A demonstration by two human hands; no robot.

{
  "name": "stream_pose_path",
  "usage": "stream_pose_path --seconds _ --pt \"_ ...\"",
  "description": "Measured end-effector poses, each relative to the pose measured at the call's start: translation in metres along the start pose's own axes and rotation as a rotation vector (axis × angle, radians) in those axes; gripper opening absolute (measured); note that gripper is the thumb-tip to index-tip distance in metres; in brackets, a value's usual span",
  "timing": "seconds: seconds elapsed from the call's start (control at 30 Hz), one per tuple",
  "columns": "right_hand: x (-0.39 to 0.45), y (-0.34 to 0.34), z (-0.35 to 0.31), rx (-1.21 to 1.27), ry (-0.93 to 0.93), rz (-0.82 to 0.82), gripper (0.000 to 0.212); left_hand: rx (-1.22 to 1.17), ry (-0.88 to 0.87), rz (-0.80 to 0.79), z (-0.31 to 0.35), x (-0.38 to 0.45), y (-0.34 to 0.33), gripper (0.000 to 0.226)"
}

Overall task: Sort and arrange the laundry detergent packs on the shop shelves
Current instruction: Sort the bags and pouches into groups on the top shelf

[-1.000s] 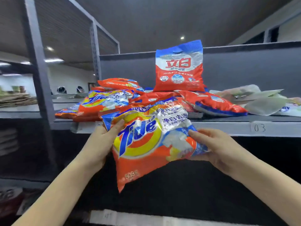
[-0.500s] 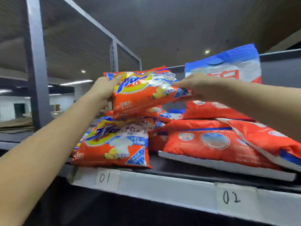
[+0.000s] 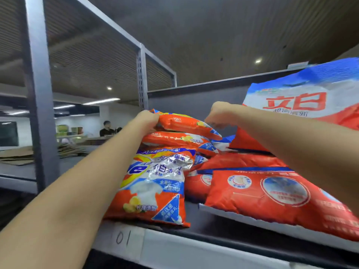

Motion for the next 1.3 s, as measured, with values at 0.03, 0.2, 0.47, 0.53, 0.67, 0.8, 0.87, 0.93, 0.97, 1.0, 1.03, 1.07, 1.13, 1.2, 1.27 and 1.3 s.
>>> stream_pose_path --seconds 0.03,0.2,0.47,0.53,0.67,0.8,0.87,0.93,0.97,1.0,1.03,1.07,1.13,1.2,1.27,1.3 --pt "-0.006 -0.001 -0.002 -0.006 0.011 0.002 0.03 0.018 -0.013 0.032 -0.003 0.0 0.003 0.041" --pt "-0.042 -0.004 -0.017 -0.083 0.129 0.026 0.025 0.282 -0.196 0.199 -0.004 -0.055 0.022 0.034" --pt "-0.16 0.018 -0.062 -0.244 0.296 0.084 0.028 0.32 -0.585 0.263 -0.013 -0.202 0.037 0.028" --pt "-0.198 0.023 -0.071 -0.251 0.333 0.106 0.029 0.297 -0.657 0.22 -0.024 -0.243 0.037 0.026" --pt "-0.274 0.025 -0.076 -0.196 0.385 0.166 0.029 0.25 -0.753 0.132 -0.058 -0.32 0.026 0.023" --pt "-0.36 0.014 -0.073 -0.117 0.4 0.21 0.025 0.188 -0.754 -0.016 -0.109 -0.385 -0.001 0.022" --pt "-0.403 -0.002 -0.065 -0.057 0.365 0.18 0.025 0.202 -0.739 -0.107 -0.139 -0.414 -0.019 0.024" --pt "-0.442 -0.027 -0.052 -0.029 0.311 0.11 0.027 0.229 -0.713 -0.201 -0.17 -0.439 -0.041 0.026" --pt "-0.461 -0.043 -0.044 -0.024 0.279 0.061 0.028 0.239 -0.693 -0.249 -0.186 -0.45 -0.053 0.026" --pt "-0.478 -0.06 -0.036 -0.014 0.244 0.007 0.029 0.251 -0.67 -0.299 -0.201 -0.46 -0.065 0.027" --pt "-0.495 -0.079 -0.027 0.006 0.205 -0.051 0.031 0.269 -0.648 -0.35 -0.216 -0.469 -0.079 0.028" --pt "-0.512 -0.098 -0.018 0.031 0.163 -0.109 0.032 0.292 -0.632 -0.398 -0.23 -0.479 -0.093 0.028" --pt "-0.545 -0.137 0.001 0.079 0.081 -0.214 0.033 0.34 -0.608 -0.484 -0.257 -0.495 -0.12 0.029" --pt "-0.573 -0.175 0.019 0.112 0.008 -0.303 0.034 0.383 -0.568 -0.559 -0.283 -0.506 -0.147 0.028" --pt "-0.596 -0.213 0.04 0.148 -0.07 -0.388 0.033 0.424 -0.519 -0.626 -0.309 -0.512 -0.176 0.028" --pt "-0.606 -0.232 0.053 0.168 -0.109 -0.429 0.033 0.45 -0.494 -0.659 -0.322 -0.515 -0.192 0.028"
Point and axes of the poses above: each hand's wrist, its own x-axis towards the middle knuckle, its own y-axis out of the back of the hand, z = x × y, the point moved 8 cm from there along x, towards the middle knuckle, and after that the axes turned 15 degrees about y, right-handed, at the moved point
